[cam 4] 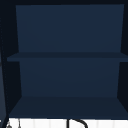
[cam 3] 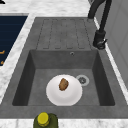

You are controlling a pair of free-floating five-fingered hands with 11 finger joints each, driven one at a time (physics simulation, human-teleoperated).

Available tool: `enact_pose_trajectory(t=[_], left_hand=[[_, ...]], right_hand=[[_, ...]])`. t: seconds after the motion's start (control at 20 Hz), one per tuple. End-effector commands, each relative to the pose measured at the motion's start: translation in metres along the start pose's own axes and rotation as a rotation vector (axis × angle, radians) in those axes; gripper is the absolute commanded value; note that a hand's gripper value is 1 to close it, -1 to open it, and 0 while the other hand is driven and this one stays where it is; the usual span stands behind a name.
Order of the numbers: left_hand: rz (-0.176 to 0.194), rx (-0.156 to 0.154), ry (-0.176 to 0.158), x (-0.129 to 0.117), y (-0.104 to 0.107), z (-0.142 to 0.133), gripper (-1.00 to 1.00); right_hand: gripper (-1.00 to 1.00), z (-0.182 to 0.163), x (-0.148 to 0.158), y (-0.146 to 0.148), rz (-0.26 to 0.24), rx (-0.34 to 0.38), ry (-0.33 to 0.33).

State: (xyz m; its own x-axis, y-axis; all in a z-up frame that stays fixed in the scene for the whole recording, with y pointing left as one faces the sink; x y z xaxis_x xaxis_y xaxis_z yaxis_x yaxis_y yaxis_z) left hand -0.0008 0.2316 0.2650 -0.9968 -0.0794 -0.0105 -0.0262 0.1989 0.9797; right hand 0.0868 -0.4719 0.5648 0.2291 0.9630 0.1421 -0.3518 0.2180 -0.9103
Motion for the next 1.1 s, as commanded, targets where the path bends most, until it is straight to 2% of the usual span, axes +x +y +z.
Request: enact_pose_trajectory(t=[0.0, 0.2, 0.35, 0.8, 0.85, 0.9, 1.05], left_hand=[[0.0, 0.0, 0.0, 0.0, 0.0, 0.0, 0.0], [0.0, 0.0, 0.0, 0.0, 0.0, 0.0, 0.0], [0.0, 0.0, 0.0, 0.0, 0.0, 0.0, 0.0], [0.0, 0.0, 0.0, 0.0, 0.0, 0.0, 0.0], [0.0, 0.0, 0.0, 0.0, 0.0, 0.0, 0.0], [0.0, 0.0, 0.0, 0.0, 0.0, 0.0, 0.0], [0.0, 0.0, 0.0, 0.0, 0.0, 0.0, 0.0]], right_hand=[[-1.0, 0.001, 0.03, 0.008, -0.005, -0.002, 0.011], [-1.0, -0.011, 0.052, 0.006, 0.003, -0.009, 0.074], [-1.0, -0.028, 0.053, 0.0, -0.006, -0.022, 0.166], [-1.0, -0.063, 0.079, -0.008, -0.01, -0.022, 0.295], [-1.0, -0.06, 0.09, 0.015, 0.003, 0.018, 0.281], [-1.0, -0.049, 0.095, 0.022, 0.015, -0.004, 0.26], [-1.0, -0.04, 0.105, 0.034, -0.002, -0.069, 0.294]])
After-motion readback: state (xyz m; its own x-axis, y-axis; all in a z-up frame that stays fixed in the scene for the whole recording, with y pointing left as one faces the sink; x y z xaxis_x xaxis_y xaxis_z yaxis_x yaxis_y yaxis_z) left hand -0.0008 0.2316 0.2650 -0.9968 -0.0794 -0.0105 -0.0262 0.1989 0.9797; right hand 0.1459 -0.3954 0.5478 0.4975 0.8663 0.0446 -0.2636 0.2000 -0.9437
